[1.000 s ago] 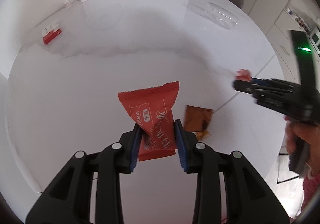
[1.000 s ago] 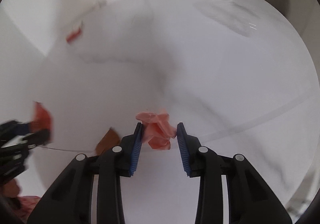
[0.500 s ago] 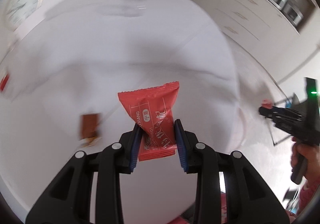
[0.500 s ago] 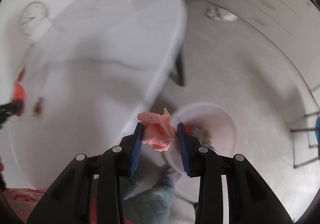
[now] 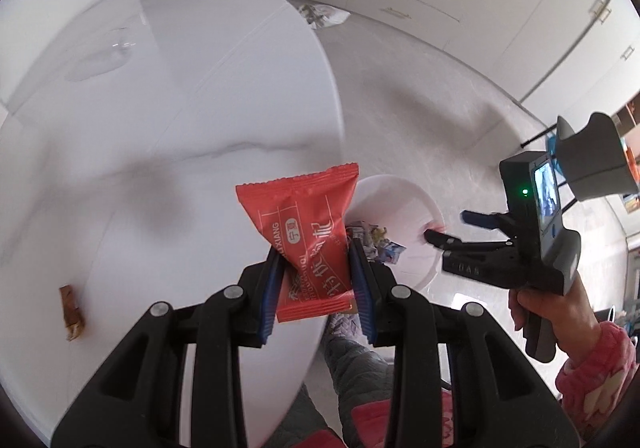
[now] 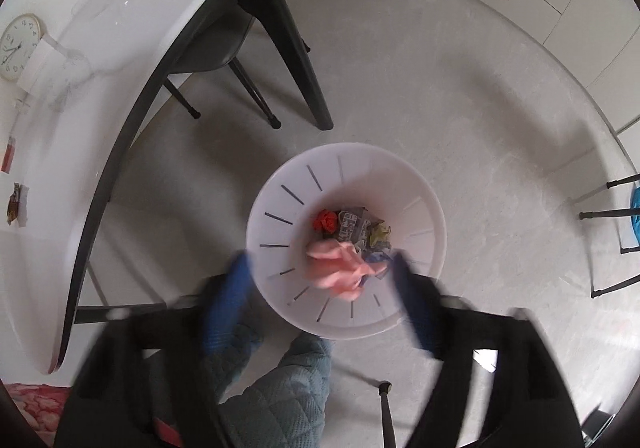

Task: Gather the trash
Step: 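Carry red wrapper and pink tissue to the wastebasket and open both tools, then grasp the brown snack bag with the left tool, then grasp the clear plastic bottle with the right tool while the left tool holds the brown bag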

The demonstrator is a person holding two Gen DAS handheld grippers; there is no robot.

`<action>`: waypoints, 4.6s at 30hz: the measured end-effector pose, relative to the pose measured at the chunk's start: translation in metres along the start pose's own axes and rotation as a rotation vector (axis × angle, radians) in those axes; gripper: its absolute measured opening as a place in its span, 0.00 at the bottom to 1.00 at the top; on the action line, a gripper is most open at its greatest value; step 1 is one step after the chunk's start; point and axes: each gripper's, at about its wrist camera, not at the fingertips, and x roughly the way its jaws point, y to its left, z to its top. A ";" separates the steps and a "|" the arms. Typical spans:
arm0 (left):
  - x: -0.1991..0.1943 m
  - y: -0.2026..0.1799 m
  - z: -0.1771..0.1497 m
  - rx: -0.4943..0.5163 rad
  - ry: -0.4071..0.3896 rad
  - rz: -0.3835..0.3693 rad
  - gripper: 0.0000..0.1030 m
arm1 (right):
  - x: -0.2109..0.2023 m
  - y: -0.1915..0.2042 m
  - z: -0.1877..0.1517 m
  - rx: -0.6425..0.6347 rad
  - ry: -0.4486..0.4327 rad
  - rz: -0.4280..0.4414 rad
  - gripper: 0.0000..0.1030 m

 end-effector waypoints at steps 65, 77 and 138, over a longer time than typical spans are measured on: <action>-0.002 0.270 -0.114 -0.502 -0.028 0.221 0.74 | -0.106 0.232 0.071 -0.358 -0.172 0.091 0.97; 0.031 0.265 -0.102 -0.453 0.030 0.225 0.56 | -0.104 0.248 0.070 -0.380 -0.157 0.081 0.97; -0.012 0.363 -0.012 -0.642 -0.166 0.198 0.27 | 0.077 0.465 0.334 -1.155 0.061 0.012 0.61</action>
